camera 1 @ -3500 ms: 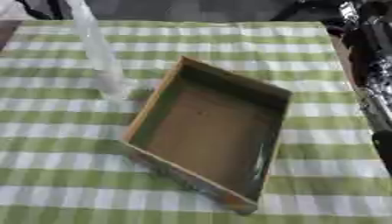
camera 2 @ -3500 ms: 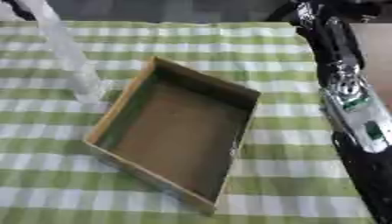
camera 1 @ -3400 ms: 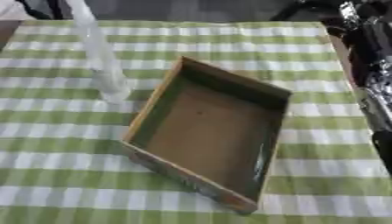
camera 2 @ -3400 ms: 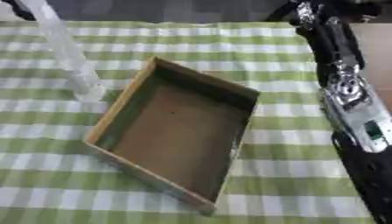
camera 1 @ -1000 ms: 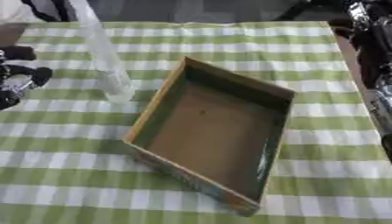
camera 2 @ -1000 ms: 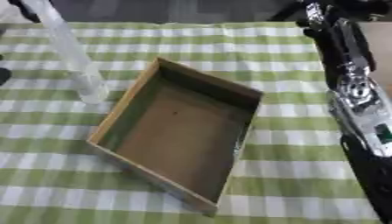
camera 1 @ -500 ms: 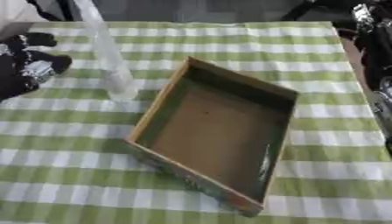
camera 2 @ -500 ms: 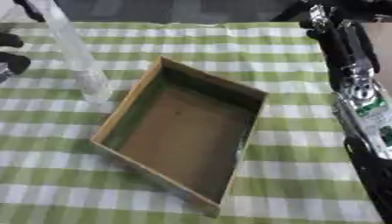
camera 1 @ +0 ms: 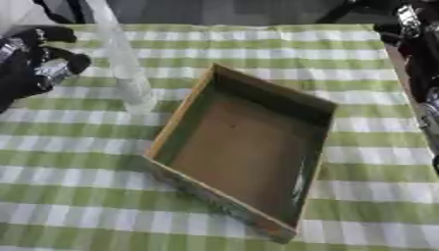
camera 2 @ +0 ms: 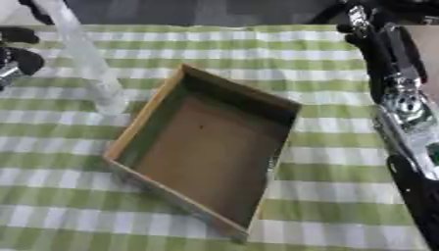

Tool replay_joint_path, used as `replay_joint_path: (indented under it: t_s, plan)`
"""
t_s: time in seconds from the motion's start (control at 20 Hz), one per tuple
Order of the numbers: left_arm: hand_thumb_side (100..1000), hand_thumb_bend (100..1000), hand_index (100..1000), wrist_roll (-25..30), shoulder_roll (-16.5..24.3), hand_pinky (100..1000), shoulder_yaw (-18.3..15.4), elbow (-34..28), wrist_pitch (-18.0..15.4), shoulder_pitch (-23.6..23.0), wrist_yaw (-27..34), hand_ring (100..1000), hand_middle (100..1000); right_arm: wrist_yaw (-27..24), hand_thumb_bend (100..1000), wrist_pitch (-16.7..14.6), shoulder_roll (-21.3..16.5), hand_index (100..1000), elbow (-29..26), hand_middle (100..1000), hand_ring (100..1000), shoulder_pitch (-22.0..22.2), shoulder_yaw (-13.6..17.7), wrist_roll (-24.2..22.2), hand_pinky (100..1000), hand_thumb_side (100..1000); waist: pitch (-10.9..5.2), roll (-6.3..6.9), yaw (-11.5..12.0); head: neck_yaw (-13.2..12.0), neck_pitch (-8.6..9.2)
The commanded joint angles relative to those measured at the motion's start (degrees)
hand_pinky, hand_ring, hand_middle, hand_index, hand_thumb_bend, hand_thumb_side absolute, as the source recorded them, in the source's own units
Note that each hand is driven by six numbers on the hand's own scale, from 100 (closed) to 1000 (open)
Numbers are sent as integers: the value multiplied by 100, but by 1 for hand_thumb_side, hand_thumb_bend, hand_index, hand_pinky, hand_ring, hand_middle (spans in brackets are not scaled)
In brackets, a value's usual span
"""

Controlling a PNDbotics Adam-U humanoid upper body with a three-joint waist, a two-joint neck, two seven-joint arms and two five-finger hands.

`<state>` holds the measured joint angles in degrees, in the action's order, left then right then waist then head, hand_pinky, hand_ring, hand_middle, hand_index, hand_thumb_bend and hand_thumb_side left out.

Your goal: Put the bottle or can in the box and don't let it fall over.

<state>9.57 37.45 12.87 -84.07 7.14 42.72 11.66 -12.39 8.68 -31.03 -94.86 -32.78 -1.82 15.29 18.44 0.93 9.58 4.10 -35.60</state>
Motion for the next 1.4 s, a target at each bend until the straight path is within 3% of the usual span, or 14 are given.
replay_joint_path:
  t_s: [0.05, 0.8, 1.4]
  plan:
    - [524, 610, 876, 145, 78, 1000, -24, 3, -55, 168, -7, 777, 825, -43, 100, -8, -99, 866, -71, 902, 806, -88, 25, -8, 894, 766, -151, -3, 7, -22, 85]
    - [459, 614, 858, 370, -221, 1000, 136, 322, -120, 540, -557, 773, 813, -54, 100, -4, -71, 866, -74, 902, 805, -115, 10, -25, 894, 766, -137, -45, -1, -46, 157]
    - [428, 607, 845, -248, -301, 1000, 125, 557, 162, 539, -1020, 753, 792, -66, 100, 1, -62, 865, -60, 900, 805, -115, 2, -26, 894, 768, -107, -74, -1, -74, 167]
